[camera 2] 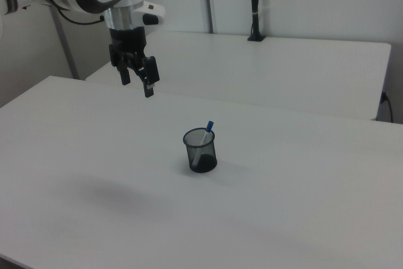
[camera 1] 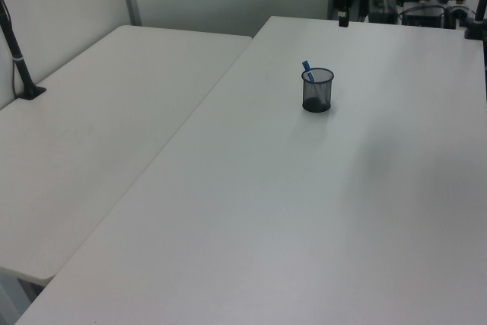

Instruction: Remove the marker

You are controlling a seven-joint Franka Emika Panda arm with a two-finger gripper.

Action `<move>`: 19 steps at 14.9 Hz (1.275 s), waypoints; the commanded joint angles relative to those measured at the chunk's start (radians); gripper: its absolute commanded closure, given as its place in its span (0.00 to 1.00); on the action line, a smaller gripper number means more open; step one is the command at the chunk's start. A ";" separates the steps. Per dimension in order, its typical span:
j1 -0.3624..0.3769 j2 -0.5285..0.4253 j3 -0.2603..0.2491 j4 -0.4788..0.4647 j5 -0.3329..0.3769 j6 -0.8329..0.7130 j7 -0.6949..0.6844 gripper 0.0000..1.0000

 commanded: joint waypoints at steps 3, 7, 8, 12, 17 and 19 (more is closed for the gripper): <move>-0.002 -0.026 -0.002 -0.022 -0.014 -0.025 -0.030 0.00; -0.002 -0.026 -0.004 -0.023 -0.014 -0.027 -0.030 0.00; -0.001 -0.026 -0.004 -0.022 -0.014 -0.028 -0.030 0.00; -0.001 -0.026 -0.004 -0.023 -0.014 -0.036 -0.032 0.00; -0.001 -0.026 -0.004 -0.022 -0.014 -0.051 -0.047 0.00; -0.001 -0.026 -0.004 -0.023 -0.014 -0.051 -0.046 0.00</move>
